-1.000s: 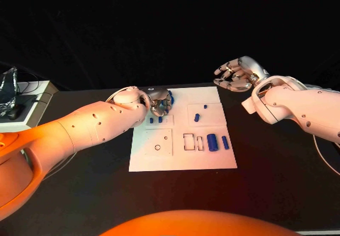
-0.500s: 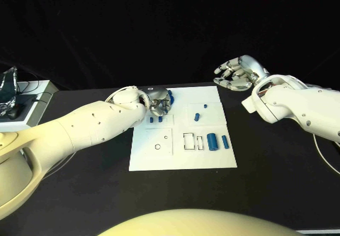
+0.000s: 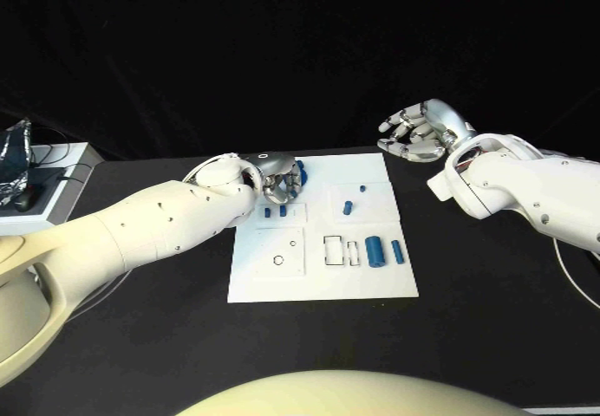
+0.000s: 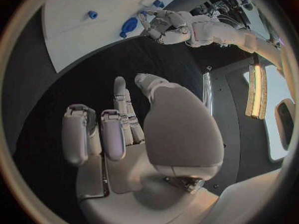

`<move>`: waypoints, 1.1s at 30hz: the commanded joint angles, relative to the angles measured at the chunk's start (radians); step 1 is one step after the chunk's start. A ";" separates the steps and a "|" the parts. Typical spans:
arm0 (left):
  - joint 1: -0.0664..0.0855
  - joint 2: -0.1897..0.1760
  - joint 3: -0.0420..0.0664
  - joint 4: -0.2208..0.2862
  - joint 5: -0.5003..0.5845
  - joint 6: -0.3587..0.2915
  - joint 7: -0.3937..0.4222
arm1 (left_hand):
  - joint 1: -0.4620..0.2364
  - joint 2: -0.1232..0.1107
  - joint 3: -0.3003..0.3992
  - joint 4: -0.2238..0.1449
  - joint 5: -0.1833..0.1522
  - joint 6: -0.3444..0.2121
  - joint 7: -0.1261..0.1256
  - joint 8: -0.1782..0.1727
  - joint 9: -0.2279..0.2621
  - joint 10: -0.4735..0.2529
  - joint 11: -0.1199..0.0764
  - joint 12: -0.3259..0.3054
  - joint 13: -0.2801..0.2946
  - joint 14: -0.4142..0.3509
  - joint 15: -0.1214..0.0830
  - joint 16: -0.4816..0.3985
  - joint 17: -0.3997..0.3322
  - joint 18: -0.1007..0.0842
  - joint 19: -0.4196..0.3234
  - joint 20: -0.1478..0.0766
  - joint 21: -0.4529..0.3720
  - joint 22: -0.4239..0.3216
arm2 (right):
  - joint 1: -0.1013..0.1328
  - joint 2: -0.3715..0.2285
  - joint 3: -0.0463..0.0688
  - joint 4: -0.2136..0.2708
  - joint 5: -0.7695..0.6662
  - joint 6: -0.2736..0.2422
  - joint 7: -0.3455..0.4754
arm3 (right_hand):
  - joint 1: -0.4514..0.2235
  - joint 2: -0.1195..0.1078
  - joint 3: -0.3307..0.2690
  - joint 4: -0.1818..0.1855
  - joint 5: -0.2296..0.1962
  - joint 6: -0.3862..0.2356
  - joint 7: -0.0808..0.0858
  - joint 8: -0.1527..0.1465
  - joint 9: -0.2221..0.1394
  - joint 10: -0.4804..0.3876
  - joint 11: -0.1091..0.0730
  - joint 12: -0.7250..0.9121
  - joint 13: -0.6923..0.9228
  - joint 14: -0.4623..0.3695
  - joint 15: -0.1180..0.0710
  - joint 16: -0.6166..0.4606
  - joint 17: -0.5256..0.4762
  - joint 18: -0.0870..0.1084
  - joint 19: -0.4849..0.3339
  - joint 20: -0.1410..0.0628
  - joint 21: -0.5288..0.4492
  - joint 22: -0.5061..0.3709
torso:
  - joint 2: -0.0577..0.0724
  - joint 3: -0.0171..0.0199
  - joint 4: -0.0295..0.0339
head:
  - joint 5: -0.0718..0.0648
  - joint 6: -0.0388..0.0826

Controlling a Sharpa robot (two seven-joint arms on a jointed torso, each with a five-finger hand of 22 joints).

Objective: Assemble the parts on the task board

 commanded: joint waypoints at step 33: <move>-0.005 -0.110 0.058 0.076 0.085 0.075 -0.019 | -0.022 0.003 -0.006 -0.007 0.005 0.010 0.006 -0.020 0.004 0.017 0.001 -0.043 0.002 0.010 0.001 0.005 -0.005 -0.021 0.007 0.006 0.007 0.005 | -0.001 0.000 0.000 -0.003 -0.019 0.007 0.005 | -0.009 -0.001 0.005 -0.005 0.005 0.005 0.003 -0.008 0.001 0.004 0.002 -0.019 -0.011 0.058 0.003 -0.001 0.079 -0.014 0.046 0.006 -0.004 0.160 | -0.006 0.0021 0.0101 | 0.005 -0.005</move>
